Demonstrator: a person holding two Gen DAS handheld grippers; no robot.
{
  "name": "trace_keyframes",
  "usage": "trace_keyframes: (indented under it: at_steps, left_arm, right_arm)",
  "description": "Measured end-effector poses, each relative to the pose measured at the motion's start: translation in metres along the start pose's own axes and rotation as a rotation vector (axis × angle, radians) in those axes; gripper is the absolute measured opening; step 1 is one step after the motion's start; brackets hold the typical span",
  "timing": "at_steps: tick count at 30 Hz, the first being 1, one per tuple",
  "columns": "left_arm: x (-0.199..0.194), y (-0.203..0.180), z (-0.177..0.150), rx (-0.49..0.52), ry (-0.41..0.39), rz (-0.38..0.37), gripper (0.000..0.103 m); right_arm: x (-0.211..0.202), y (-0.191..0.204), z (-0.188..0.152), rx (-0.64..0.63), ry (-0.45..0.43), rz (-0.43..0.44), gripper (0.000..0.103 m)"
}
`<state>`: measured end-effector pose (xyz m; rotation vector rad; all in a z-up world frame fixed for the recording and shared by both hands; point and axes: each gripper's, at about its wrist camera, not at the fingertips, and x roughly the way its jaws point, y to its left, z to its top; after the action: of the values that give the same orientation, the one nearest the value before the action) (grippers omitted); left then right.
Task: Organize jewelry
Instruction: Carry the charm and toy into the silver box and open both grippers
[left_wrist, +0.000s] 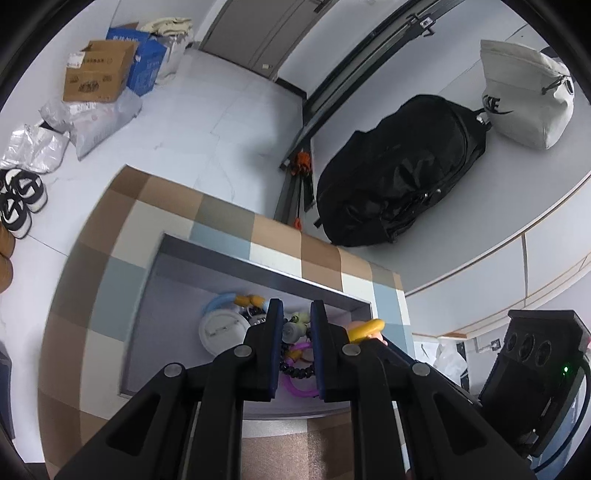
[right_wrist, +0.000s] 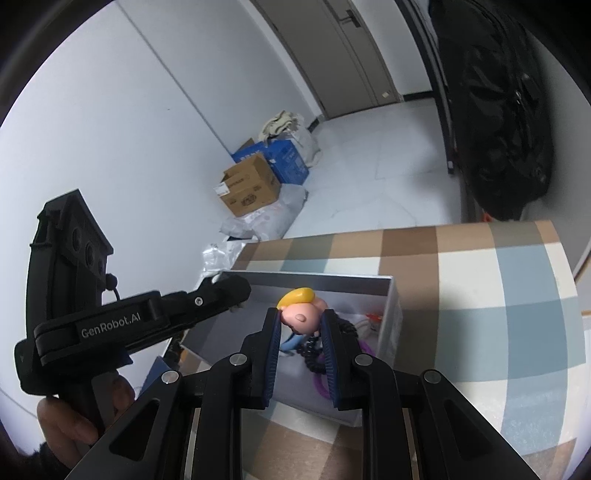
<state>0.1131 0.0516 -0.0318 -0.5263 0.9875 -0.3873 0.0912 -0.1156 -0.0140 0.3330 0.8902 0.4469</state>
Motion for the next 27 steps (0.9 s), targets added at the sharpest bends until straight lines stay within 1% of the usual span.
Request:
trace_keyframes:
  at_steps: [1,3,4,5,6,7,8,9,12,15,16,19,20,24,27]
  left_arm:
    - [0.001,0.000,0.000,-0.004,0.007,0.009,0.010]
    - [0.004,0.003,0.002,-0.033,0.022,0.001,0.011]
    - [0.005,0.005,0.003,-0.050,0.028,-0.005,0.015]
    - [0.006,0.008,0.004,-0.075,0.038,-0.011,0.020]
    - [0.007,0.008,0.004,-0.087,0.044,-0.016,0.033]
    - [0.006,0.011,0.004,-0.105,0.045,-0.035,0.042]
    - [0.006,0.011,0.004,-0.110,0.044,-0.038,0.044]
    - [0.003,0.010,0.004,-0.108,0.038,-0.031,0.044]
    - [-0.004,0.006,0.004,-0.085,0.017,-0.008,0.045]
    - [-0.012,0.001,0.002,-0.073,-0.011,0.008,0.059]
    - [-0.014,0.000,0.002,-0.067,-0.024,0.020,0.061]
    - [-0.020,-0.003,-0.001,-0.043,-0.047,0.052,0.063]
    - [-0.023,-0.004,-0.002,-0.037,-0.058,0.062,0.063]
    - [-0.034,-0.006,-0.006,-0.013,-0.096,0.091,0.063]
    - [-0.044,-0.012,-0.012,0.031,-0.136,0.119,0.063]
  right_arm:
    - [0.000,-0.002,0.000,0.006,0.002,0.000,0.021]
    - [-0.002,-0.004,0.001,0.016,-0.005,0.008,0.022]
    - [-0.004,-0.004,0.001,0.019,-0.013,0.013,0.023]
    - [-0.007,-0.003,0.002,0.018,-0.023,0.022,0.023]
    - [-0.008,-0.003,0.003,0.014,-0.031,0.027,0.024]
    - [-0.010,-0.002,0.003,0.009,-0.037,0.024,0.026]
    - [-0.013,-0.001,0.003,0.000,-0.047,0.017,0.033]
    - [-0.014,-0.001,0.003,-0.002,-0.054,0.015,0.037]
    - [-0.020,-0.002,0.003,-0.001,-0.065,0.007,0.038]
    - [-0.026,-0.004,0.002,0.008,-0.082,0.001,0.043]
    - [-0.027,-0.004,0.002,0.009,-0.086,-0.001,0.046]
    - [-0.034,-0.002,0.001,0.004,-0.101,-0.003,0.051]
    - [-0.037,-0.001,0.000,0.000,-0.107,-0.002,0.054]
    - [-0.047,0.004,-0.004,-0.013,-0.128,-0.002,0.059]
    - [-0.054,0.007,-0.008,-0.020,-0.144,-0.007,0.065]
